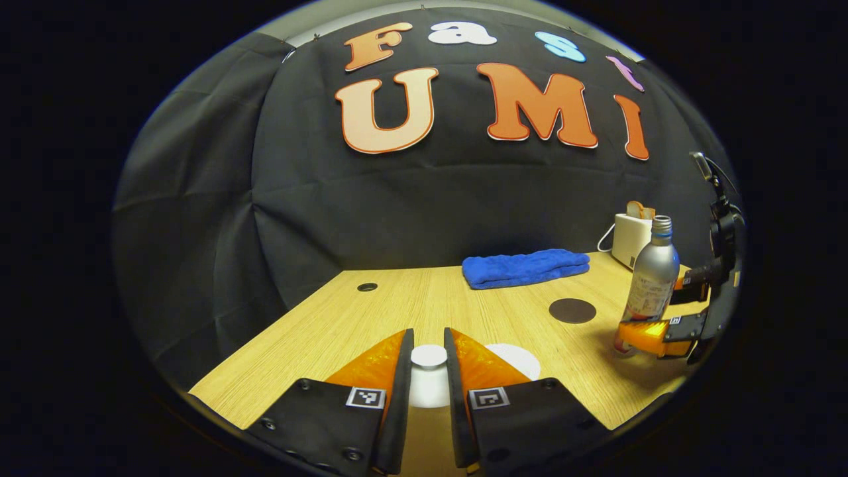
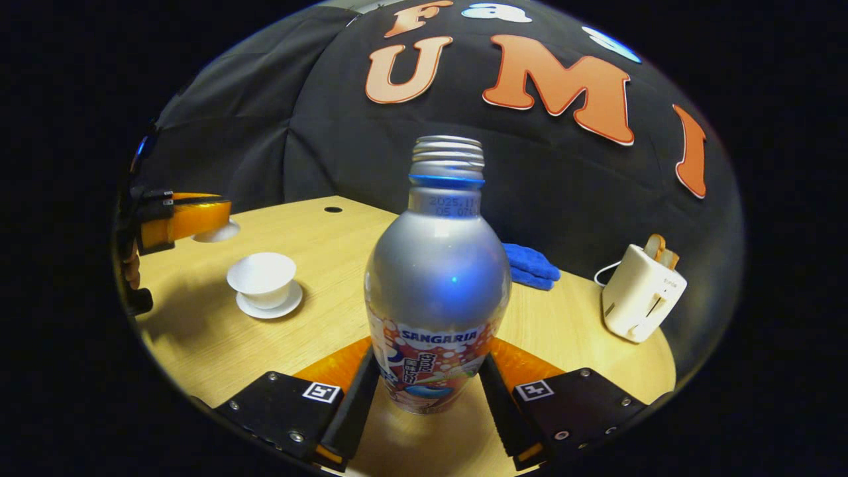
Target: Open the teacup lid with one hand, grasp the water bottle and pour water into the teacup with the other hand; after pouring, place the water bottle on the coaster and then close the teacup lid.
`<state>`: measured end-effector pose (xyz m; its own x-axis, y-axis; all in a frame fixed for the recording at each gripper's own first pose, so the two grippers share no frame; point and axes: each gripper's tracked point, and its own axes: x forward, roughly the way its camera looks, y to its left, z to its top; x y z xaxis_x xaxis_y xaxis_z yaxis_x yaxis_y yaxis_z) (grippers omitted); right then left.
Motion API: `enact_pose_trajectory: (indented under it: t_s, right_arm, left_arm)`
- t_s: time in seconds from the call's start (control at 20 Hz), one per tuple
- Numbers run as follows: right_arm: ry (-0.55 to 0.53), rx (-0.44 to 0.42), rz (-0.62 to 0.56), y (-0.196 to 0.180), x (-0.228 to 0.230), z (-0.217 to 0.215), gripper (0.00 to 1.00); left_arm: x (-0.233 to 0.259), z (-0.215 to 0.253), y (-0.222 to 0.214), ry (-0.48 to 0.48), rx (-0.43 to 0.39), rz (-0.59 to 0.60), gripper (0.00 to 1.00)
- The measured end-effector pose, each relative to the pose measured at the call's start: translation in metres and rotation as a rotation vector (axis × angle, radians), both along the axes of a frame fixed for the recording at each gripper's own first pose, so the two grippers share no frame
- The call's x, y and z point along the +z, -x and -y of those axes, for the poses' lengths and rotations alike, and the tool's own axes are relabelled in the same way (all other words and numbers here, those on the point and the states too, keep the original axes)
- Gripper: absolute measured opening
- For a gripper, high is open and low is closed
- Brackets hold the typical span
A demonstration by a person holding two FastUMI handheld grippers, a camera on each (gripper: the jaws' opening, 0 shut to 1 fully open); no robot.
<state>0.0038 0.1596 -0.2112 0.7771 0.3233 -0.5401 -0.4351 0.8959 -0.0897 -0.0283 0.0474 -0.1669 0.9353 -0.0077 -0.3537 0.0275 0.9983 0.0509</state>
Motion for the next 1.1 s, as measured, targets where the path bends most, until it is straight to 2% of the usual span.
enact_pose_trajectory:
  t_s: [0.05,0.3,0.45,0.5,0.55,0.6,0.65,1.1]
  right_arm:
    - [0.026,0.006,0.008,-0.003,0.002,0.001,0.81]
    - [0.166,0.055,0.103,-0.016,0.017,0.005,0.81]
    - [0.29,0.098,0.178,-0.025,0.029,0.005,0.81]
    - [0.332,0.118,0.202,-0.028,0.031,0.003,0.81]
    - [0.37,0.139,0.223,-0.032,0.033,-0.001,0.81]
    - [0.402,0.155,0.245,-0.035,0.036,-0.004,0.8]
    - [0.434,0.171,0.262,-0.036,0.037,-0.006,0.8]
    - [0.648,0.299,0.398,-0.036,0.04,-0.035,0.8]
  left_arm:
    - [0.0,-0.004,0.002,-0.007,0.007,0.0,0.32]
    - [0.0,-0.02,0.007,-0.014,0.036,0.0,0.32]
    - [0.0,-0.032,0.009,-0.012,0.054,0.003,0.32]
    - [0.0,-0.035,0.01,-0.011,0.061,0.004,0.29]
    - [0.0,-0.041,0.012,-0.011,0.072,0.006,0.32]
    - [-0.001,-0.045,0.013,-0.011,0.078,0.005,0.29]
    - [0.0,-0.049,0.015,-0.011,0.087,0.005,0.32]
    - [-0.008,-0.074,0.023,0.005,0.135,-0.011,0.32]
